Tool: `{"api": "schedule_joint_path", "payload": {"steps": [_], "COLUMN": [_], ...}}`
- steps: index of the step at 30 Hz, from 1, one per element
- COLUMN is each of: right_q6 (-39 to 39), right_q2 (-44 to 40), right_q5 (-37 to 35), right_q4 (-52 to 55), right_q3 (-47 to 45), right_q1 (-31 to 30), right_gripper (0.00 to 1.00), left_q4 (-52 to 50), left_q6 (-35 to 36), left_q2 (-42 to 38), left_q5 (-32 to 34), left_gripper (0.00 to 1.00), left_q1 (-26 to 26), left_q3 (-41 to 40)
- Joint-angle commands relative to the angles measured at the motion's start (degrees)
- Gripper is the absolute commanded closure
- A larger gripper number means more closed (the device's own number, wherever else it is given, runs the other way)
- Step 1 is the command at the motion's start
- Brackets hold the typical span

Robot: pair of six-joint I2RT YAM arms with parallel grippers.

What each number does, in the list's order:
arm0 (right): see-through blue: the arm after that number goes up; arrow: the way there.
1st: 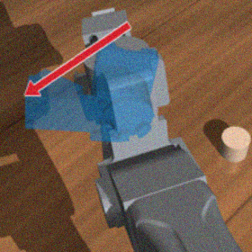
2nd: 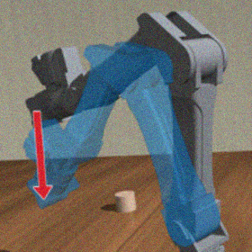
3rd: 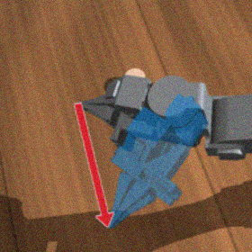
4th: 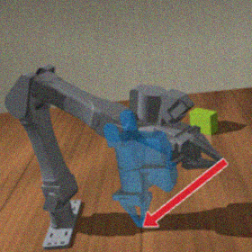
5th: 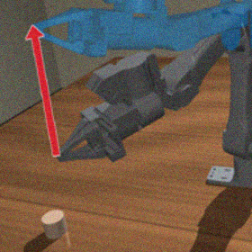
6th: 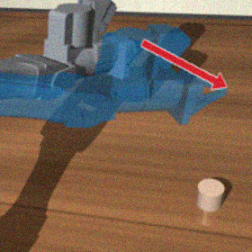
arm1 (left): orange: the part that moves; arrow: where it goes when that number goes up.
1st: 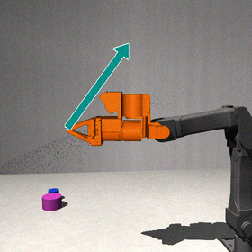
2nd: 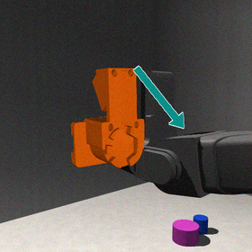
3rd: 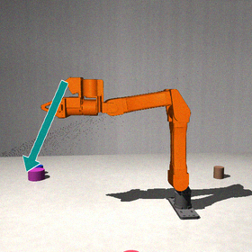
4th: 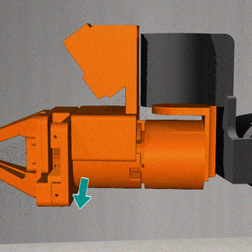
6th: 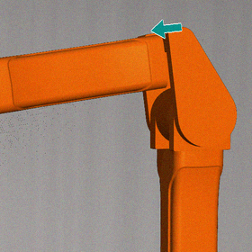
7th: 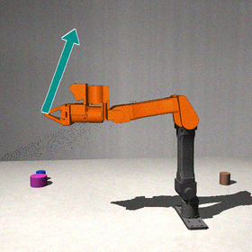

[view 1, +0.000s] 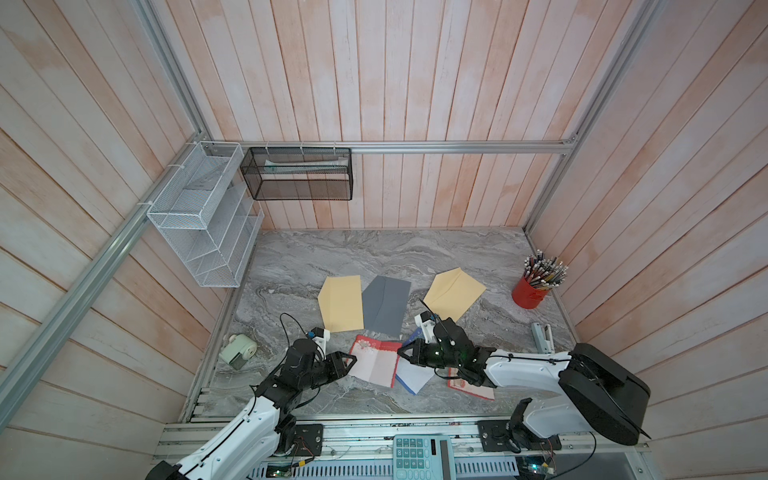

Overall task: Fold the letter paper in half and place it into the envelope
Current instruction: Pick up the letter paper from the center of the board, then place the letter paper at the center of the board.

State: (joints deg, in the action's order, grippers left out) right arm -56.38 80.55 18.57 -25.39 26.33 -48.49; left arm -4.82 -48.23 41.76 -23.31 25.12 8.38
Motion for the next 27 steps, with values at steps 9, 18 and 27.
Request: {"api": "schedule_joint_path", "payload": {"steps": [9,18,27], "right_q6": [22.42,26.82,23.51], "right_q2": [16.03,14.97,8.49], "right_q5": [9.03,-1.48,-6.13], "right_q4": [13.24,22.11,22.97], "right_q3": [16.81,23.95,23.14], "right_q1": [6.38,7.18,2.2], "right_gripper": [0.99,0.59,0.65], "left_q4": [-3.55,-8.23,-7.83], "left_q6": [3.58,5.56,7.89], "left_q2": [1.67,2.44,7.3], "left_q5": [3.02,6.32,5.57], "left_gripper": [0.48,0.48,0.48], "left_q1": [-3.65,-7.15,-9.56], "left_q3": [7.59,9.78,11.33]}}
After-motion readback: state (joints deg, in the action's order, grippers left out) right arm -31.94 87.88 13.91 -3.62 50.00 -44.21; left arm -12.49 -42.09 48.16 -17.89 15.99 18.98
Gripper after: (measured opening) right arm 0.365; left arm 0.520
